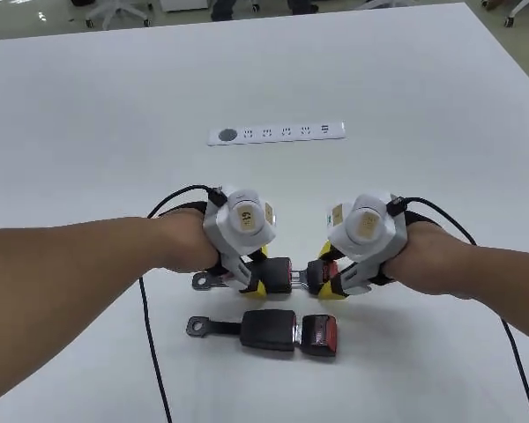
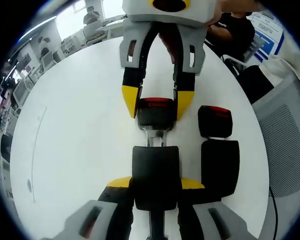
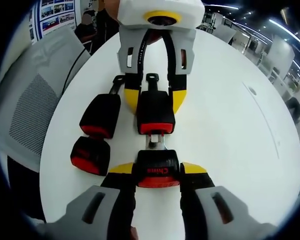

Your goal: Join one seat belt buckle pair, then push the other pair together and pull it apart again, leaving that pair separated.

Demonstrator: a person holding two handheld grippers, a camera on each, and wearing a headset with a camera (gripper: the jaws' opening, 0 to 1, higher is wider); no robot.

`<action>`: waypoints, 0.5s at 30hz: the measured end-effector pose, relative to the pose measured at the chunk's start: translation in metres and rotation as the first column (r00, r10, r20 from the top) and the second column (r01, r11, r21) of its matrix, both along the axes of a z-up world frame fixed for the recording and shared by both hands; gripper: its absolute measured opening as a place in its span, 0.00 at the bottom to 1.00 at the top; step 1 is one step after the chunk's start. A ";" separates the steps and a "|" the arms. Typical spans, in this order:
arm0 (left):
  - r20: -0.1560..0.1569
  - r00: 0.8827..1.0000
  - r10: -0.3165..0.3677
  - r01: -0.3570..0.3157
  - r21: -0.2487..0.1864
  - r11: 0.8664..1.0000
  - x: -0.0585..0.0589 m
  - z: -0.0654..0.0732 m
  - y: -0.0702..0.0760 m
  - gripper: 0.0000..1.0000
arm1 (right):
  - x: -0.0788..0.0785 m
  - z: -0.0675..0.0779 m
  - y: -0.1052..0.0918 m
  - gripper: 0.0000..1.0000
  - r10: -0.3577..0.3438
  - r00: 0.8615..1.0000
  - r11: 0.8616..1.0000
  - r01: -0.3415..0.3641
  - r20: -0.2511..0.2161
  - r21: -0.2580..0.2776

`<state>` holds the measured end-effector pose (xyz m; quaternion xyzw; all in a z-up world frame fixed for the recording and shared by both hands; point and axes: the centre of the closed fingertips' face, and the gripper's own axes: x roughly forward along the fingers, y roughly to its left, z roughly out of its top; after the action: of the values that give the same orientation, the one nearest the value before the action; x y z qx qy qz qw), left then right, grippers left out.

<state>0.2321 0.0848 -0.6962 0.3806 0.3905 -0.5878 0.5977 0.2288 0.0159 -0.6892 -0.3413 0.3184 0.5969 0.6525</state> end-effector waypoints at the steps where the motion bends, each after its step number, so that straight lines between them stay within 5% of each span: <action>1: 0.000 1.000 0.000 0.000 0.000 1.000 0.000 0.000 0.000 0.33 | -0.001 0.000 -0.006 0.32 0.001 1.000 1.000 -0.001 0.002 -0.004; 15: 0.001 1.000 -0.006 0.006 -0.004 1.000 -0.003 0.003 -0.001 0.34 | 0.000 -0.003 -0.082 0.33 -0.035 0.999 0.997 0.036 0.013 -0.068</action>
<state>0.2293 0.0835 -0.6936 0.3808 0.3877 -0.5902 0.5970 0.2286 -0.0661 -0.6925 -0.3611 0.3409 0.5721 0.6528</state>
